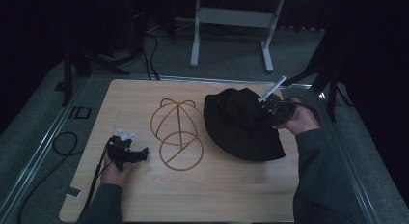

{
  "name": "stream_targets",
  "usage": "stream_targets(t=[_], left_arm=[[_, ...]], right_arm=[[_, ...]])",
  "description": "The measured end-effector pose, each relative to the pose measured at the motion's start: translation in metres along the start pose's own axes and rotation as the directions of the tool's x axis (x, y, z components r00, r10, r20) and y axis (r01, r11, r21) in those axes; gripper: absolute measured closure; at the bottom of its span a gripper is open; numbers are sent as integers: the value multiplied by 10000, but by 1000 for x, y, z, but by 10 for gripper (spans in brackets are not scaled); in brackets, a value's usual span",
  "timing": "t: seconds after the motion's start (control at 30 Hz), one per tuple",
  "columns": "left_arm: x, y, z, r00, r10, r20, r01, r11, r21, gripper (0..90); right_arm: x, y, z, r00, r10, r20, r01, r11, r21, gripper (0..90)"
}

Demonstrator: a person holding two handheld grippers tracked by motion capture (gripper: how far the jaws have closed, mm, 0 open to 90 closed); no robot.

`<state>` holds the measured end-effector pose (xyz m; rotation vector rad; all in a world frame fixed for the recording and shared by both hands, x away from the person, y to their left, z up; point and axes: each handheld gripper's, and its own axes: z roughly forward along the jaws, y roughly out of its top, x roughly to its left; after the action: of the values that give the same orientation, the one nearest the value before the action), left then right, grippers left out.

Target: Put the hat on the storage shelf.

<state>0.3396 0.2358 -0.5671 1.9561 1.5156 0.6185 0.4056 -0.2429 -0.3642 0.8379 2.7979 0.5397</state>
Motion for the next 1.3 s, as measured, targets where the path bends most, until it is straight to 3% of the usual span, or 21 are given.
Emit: stream_targets(t=[0.53, 1.3], left_arm=[[0, 0, 0, 10000, -6, -6, 6, 10000, 25, 13], [0, 0, 0, 10000, -6, -6, 6, 10000, 26, 13]], right_arm=[[1, 7, -27, 9996, -269, 112, 268, 9996, 124, 865], [3, 7, -39, 9984, -558, -84, 558, 9984, 5, 864]])
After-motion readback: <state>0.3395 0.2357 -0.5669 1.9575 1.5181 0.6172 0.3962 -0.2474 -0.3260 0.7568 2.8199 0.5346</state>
